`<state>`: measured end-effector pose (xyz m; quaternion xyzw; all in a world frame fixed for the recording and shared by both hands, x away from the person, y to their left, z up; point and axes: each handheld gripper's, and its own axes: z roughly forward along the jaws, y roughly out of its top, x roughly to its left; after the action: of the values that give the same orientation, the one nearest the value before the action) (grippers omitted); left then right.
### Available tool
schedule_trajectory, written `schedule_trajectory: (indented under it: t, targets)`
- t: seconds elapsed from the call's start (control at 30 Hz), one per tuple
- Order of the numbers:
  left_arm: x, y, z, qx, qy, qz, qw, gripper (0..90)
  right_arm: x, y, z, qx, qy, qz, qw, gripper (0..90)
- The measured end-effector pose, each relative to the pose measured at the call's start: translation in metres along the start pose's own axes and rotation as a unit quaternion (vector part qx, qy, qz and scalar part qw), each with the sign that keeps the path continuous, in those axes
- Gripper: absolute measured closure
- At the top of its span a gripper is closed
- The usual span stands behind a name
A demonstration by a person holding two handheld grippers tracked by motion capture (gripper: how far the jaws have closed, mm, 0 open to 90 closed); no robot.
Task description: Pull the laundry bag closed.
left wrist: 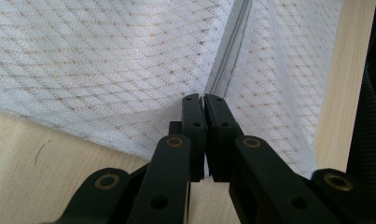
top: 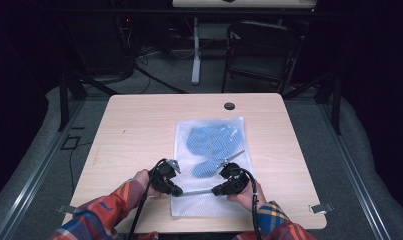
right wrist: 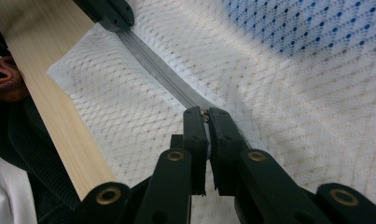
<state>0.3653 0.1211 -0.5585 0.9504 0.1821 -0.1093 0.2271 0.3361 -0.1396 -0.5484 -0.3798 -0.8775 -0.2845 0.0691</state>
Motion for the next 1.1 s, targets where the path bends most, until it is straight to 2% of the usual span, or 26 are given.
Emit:
schedule_trajectory:
  t: [0.03, 0.4, 0.57, 0.6, 0.67, 0.73, 0.97, 1.1]
  targets:
    - [0.0001, 0.0, 0.0, 0.0, 0.0, 0.0, 1.0, 87.8, -0.0006, -0.0003, -0.0005, 0.0, 0.004, 0.0, 1.0, 86.5]
    - [0.0002, -0.0005, 0.0005, -0.005, -0.004, -0.006, 1.0, 87.9, 0.0011, -0.0019, -0.0039, 0.008, -0.007, -0.015, 0.9998, 86.5]
    - [0.0006, -0.0006, 0.0004, -0.005, -0.005, -0.006, 1.0, 87.8, -0.0029, -0.0054, -0.0063, 0.001, -0.005, 0.0, 1.0, 86.5]
    - [0.0005, -0.0005, 0.0004, -0.005, -0.005, -0.006, 1.0, 87.9, -0.0039, -0.0059, -0.0069, 0.002, -0.01, -0.002, 0.9999, 86.5]
    - [0.0004, -0.0005, 0.0004, -0.005, -0.005, -0.006, 1.0, 87.9, -0.0044, -0.0069, -0.0076, -0.004, -0.003, 0.002, 1.0, 86.5]
    - [0.0002, -0.0005, 0.0005, -0.006, -0.004, -0.006, 1.0, 87.9, -0.0034, -0.0067, -0.0083, 0.003, -0.011, -0.003, 0.9999, 86.5]
    - [0.0006, -0.0006, 0.0004, -0.005, -0.005, -0.006, 1.0, 87.9, -0.0042, -0.0083, -0.0084, -0.001, -0.01, 0.0, 1.0, 86.5]
    - [0.001, -0.0007, 0.0004, -0.006, -0.006, -0.006, 0.9999, 87.9, -0.0049, -0.0082, -0.0096, 0.006, -0.01, -0.006, 0.9999, 86.5]
